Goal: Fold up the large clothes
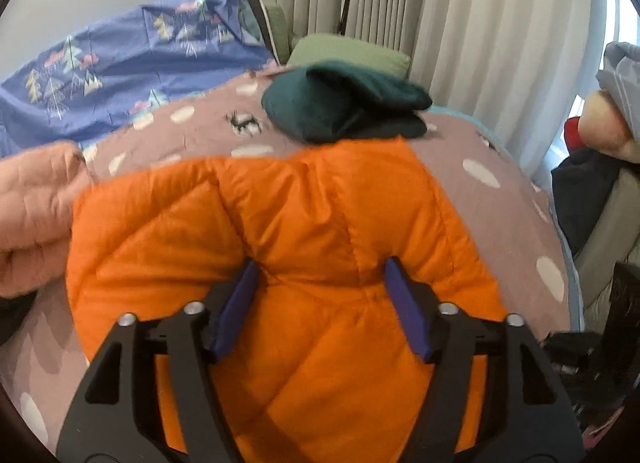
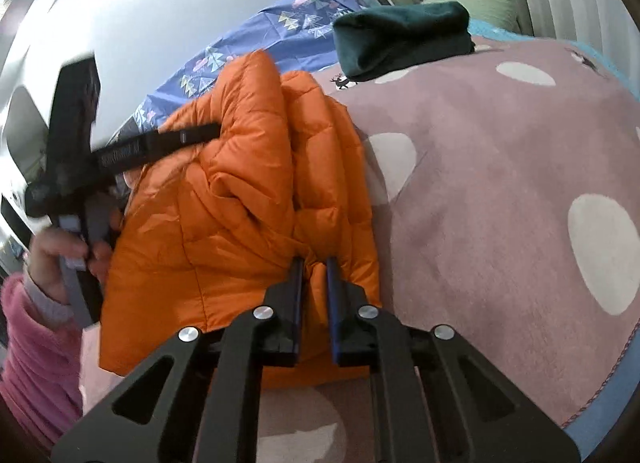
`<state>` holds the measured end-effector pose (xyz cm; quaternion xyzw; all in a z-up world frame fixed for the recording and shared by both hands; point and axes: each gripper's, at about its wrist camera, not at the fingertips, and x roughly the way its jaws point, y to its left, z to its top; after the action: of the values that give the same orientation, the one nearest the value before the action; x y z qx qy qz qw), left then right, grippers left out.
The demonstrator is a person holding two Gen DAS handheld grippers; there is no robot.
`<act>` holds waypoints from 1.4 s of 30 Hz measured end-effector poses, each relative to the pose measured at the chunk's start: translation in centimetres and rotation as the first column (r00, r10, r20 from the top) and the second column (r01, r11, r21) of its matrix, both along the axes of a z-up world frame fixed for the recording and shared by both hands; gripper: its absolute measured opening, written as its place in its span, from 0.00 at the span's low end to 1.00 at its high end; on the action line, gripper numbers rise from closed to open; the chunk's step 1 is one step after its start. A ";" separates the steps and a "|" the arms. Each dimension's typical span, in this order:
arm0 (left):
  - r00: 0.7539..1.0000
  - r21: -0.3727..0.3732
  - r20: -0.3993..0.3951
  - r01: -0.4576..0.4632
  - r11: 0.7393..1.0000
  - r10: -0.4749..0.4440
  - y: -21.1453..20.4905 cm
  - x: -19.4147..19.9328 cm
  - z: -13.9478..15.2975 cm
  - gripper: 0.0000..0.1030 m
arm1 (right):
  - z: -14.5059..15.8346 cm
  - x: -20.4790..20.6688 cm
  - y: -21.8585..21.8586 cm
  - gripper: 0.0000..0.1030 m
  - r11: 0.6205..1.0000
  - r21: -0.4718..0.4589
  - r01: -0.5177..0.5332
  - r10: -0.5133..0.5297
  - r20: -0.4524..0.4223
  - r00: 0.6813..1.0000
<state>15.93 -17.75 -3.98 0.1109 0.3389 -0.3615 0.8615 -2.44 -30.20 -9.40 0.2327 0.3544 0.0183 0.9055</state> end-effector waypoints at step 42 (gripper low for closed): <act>0.998 0.120 -0.054 -0.030 0.992 0.037 -2.7 5.6 -5.1 0.69 | 0.2 5.5 1.7 0.11 0.972 -0.157 -0.174 0.176 -0.002 0.984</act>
<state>21.50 -20.42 -9.08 0.1464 0.3857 -0.3292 0.8494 3.07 -28.51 -9.20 0.1285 0.3684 0.0715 0.9180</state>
